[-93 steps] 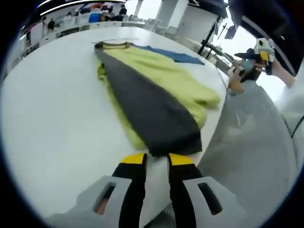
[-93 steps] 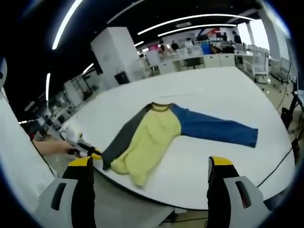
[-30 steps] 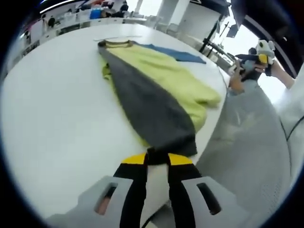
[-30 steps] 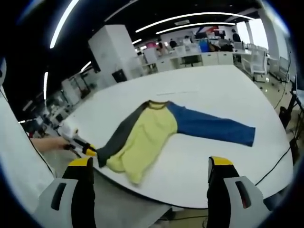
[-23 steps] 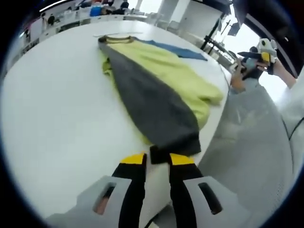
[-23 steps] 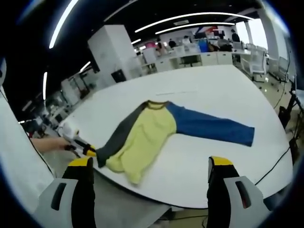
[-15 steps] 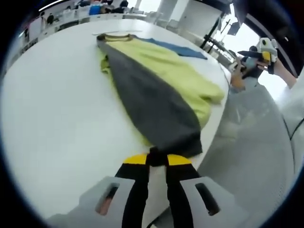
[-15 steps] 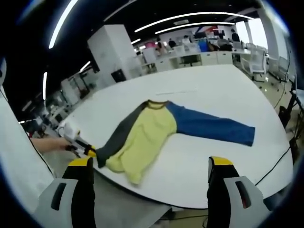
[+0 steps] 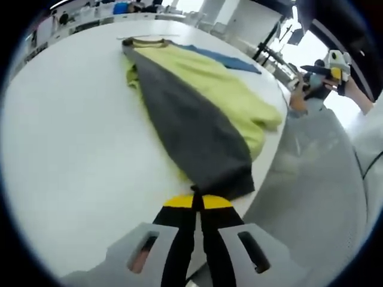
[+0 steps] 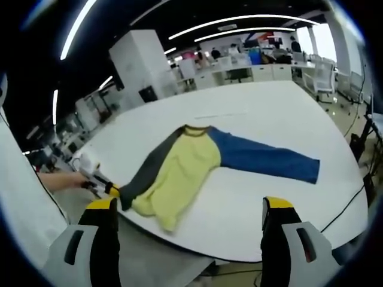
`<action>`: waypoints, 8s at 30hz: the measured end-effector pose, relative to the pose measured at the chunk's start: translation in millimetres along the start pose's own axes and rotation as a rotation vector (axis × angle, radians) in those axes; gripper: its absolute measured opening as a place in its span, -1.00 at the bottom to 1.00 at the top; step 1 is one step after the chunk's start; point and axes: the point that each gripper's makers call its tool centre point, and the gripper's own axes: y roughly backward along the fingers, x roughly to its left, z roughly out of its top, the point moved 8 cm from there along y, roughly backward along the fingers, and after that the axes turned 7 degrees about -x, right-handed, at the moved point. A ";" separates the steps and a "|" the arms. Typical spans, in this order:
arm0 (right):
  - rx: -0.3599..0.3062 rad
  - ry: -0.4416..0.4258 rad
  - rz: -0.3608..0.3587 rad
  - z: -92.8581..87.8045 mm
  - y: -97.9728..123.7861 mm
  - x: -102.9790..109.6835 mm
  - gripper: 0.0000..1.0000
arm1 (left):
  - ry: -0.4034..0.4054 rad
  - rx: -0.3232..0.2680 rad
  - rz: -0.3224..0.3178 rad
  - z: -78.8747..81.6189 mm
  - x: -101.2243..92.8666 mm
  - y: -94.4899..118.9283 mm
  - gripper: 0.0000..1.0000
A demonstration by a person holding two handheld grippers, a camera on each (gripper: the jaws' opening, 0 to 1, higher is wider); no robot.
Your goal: Fold the garment on the visible template until the final outline fits inside the template.
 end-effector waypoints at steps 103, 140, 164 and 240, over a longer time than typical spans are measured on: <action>0.068 0.022 0.058 -1.3 -37.0 28.7 0.99 | 0.439 -0.018 0.639 -8.7 187.6 144.8 -1.00; 0.137 -0.023 0.046 -3.1 -74.2 15.1 0.99 | 0.419 -0.130 0.958 14.0 298.9 119.5 -1.00; 0.139 -0.048 0.059 -8.2 -87.9 13.3 0.99 | 0.387 -0.131 0.993 24.8 306.8 119.4 -1.00; 0.048 -0.027 0.091 -11.8 -48.4 19.5 0.99 | 0.399 -0.130 0.708 33.1 203.3 135.3 0.07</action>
